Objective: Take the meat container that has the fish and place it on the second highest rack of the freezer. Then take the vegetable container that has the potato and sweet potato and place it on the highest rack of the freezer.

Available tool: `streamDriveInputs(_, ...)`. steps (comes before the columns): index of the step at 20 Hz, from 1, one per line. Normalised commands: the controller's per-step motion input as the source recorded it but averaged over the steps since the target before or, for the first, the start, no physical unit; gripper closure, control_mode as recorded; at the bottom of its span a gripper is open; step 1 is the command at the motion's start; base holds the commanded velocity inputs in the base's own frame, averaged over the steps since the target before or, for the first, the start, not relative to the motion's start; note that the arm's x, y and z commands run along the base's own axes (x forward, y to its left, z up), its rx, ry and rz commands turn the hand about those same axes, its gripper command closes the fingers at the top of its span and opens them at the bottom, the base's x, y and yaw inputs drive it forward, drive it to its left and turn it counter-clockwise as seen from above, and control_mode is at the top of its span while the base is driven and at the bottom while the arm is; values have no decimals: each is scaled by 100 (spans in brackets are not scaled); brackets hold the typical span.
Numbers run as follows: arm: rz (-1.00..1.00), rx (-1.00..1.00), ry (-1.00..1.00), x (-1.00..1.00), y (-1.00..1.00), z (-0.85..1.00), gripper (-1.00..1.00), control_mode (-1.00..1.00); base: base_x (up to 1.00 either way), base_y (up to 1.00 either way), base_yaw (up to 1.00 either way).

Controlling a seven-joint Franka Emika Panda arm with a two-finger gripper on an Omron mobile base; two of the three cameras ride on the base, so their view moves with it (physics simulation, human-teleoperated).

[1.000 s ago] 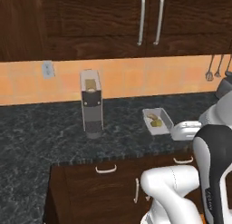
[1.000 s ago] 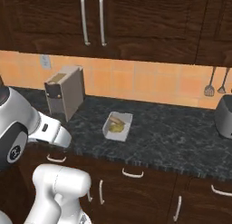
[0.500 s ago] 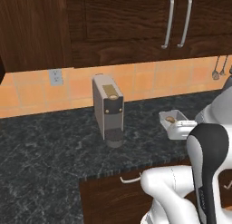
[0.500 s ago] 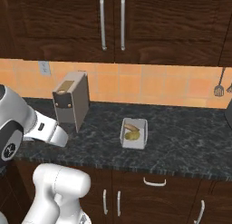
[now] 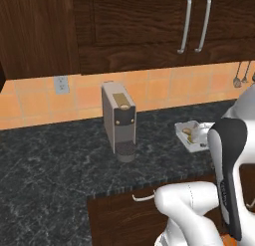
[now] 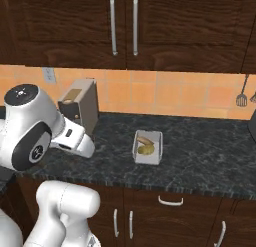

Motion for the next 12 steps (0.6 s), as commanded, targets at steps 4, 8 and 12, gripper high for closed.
streamDriveInputs(4, -40, 5, 16, 81, -93, -43, -100, -100, 0, 0, 0)
streamDriveInputs(8, -41, 5, 7, 59, -94, -92, -100, -100, 0, 0, 0)
streamDriveInputs(12, -34, 34, -4, 72, -91, -44, -100, -100, 0, 0, 0)
